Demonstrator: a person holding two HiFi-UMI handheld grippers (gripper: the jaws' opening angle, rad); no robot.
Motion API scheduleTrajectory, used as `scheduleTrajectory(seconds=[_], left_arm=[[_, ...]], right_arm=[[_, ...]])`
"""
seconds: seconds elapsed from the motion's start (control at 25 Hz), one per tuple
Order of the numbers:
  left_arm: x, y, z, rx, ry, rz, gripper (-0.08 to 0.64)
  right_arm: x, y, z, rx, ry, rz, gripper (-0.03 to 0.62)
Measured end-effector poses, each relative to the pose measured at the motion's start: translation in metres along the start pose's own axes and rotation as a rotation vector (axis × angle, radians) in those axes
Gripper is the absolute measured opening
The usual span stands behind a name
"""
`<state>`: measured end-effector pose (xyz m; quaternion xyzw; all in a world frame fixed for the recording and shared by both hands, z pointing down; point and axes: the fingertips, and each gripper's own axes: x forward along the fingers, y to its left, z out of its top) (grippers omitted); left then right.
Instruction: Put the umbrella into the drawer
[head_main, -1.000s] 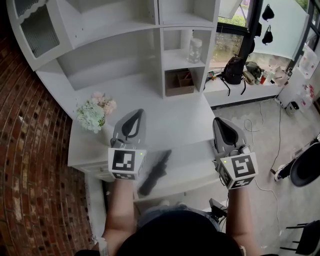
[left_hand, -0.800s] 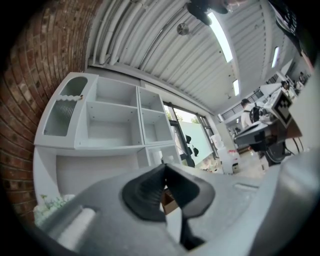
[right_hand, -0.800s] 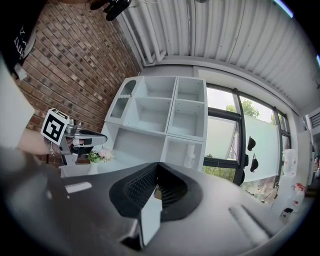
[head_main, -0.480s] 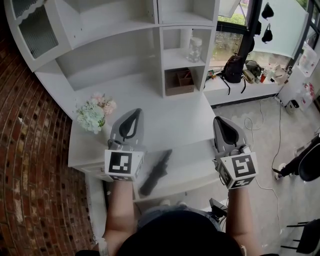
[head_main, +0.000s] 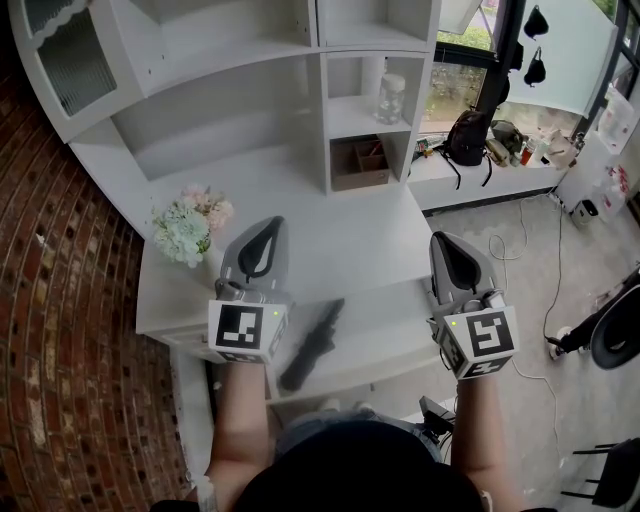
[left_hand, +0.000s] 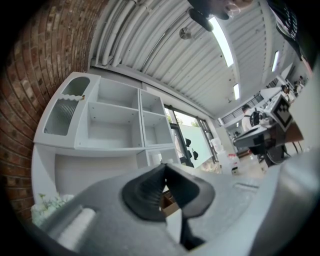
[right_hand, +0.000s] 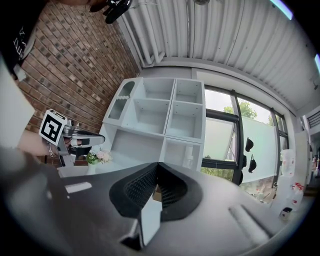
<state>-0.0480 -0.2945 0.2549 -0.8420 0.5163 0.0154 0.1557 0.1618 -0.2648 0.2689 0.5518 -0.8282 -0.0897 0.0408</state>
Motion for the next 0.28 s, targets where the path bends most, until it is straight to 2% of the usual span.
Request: scheduleTrajectory(seconds=[0.28], left_arm=[[-0.0003, -0.0011, 0.0075, 0.016, -0.018, -0.004, -0.002]], right_arm=[[-0.0042, -0.0069, 0.0084, 0.004, -0.019, -0.028, 0.003]])
